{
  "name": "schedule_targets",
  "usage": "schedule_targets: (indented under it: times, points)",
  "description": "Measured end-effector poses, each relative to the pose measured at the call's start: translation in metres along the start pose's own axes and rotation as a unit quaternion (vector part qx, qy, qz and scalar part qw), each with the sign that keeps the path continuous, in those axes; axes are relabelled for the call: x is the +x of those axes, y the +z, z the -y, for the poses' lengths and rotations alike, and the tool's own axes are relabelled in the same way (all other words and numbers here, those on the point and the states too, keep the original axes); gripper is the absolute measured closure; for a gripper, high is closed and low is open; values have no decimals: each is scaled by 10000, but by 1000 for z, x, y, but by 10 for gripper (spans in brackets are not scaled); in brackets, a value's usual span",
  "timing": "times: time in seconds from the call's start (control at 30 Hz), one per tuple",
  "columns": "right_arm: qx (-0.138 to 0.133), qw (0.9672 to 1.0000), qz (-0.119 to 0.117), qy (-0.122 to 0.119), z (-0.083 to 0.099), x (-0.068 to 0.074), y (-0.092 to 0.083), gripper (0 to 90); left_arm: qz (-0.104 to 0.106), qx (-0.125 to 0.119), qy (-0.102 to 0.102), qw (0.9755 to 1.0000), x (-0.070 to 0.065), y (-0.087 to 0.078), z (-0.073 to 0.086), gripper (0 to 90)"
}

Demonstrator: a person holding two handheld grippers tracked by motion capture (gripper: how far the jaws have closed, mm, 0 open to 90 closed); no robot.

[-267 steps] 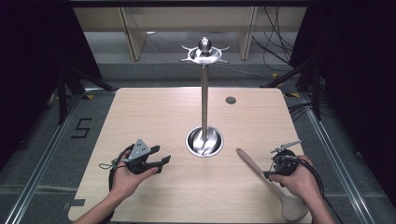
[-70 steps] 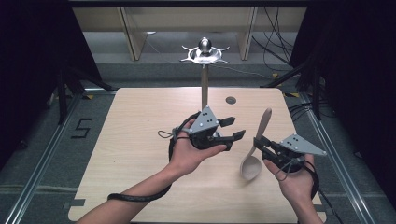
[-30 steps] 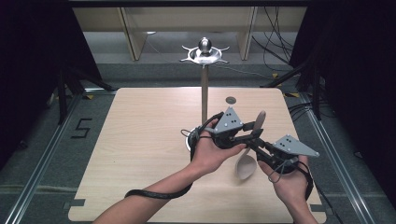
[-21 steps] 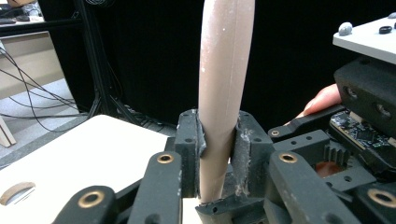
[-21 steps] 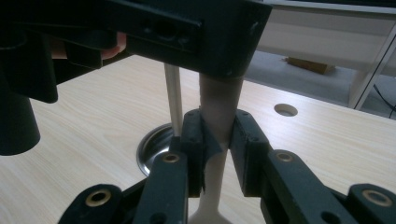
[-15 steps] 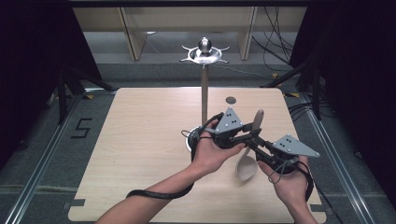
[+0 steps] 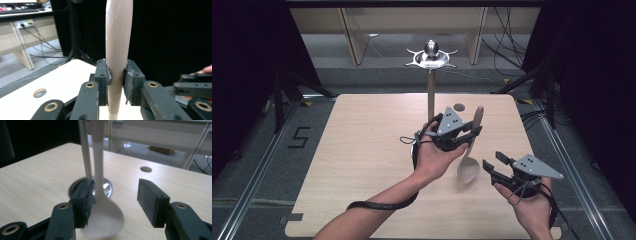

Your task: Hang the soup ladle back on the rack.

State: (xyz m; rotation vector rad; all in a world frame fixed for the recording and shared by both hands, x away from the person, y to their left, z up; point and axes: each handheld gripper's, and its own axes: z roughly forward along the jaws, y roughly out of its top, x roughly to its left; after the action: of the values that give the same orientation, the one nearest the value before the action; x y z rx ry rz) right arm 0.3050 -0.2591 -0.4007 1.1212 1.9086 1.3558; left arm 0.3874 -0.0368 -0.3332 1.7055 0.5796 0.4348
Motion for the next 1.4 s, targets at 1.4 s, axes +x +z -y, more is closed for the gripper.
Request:
schedule_targets:
  times: [1.4]
  points:
    - [620, 9972, 47, 415, 42, -13, -3, 436, -694, -132, -59, 9975, 16, -19, -51, 743]
